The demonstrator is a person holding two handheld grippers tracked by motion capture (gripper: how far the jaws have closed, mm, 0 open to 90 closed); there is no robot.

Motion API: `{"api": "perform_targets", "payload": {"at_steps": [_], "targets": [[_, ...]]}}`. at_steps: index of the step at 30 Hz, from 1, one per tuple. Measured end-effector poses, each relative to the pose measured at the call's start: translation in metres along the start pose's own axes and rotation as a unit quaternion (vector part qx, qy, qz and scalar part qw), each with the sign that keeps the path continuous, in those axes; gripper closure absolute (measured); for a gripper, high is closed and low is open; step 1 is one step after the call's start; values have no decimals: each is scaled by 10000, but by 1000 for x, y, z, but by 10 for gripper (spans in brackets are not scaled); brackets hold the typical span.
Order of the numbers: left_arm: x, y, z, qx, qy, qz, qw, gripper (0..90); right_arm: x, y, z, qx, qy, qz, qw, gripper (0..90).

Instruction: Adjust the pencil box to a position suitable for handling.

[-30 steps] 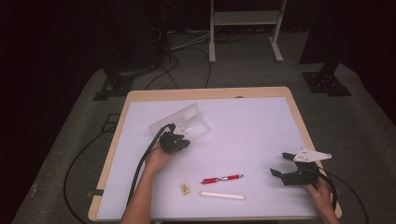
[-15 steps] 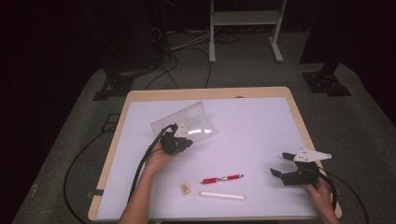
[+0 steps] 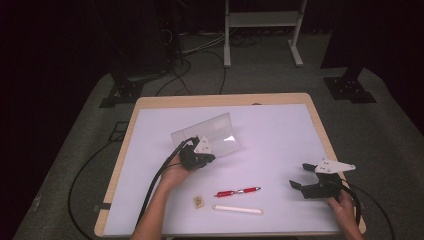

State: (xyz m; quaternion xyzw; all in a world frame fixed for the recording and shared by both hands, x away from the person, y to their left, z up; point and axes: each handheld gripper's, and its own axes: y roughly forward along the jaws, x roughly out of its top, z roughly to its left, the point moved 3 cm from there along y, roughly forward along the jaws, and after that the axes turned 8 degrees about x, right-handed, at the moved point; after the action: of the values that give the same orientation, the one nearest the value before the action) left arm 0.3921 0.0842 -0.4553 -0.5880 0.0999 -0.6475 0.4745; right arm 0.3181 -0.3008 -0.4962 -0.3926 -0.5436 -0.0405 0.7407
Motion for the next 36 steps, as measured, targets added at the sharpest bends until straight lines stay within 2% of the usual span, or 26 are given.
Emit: {"api": "perform_targets", "payload": {"at_steps": [10, 20, 36], "targets": [[9, 2, -14, -223, 293, -4, 9993, 889, 0, 0, 0, -2, 23, -26, 10000, 138], [12, 5, -29, -479, 548, 76, 9973, 885, 0, 0, 0, -10, 9, -22, 10000, 138], [13, 9, -47, -738, 693, 79, 9948, 886, 0, 0, 0, -13, 0, -11, 10000, 138]]}}
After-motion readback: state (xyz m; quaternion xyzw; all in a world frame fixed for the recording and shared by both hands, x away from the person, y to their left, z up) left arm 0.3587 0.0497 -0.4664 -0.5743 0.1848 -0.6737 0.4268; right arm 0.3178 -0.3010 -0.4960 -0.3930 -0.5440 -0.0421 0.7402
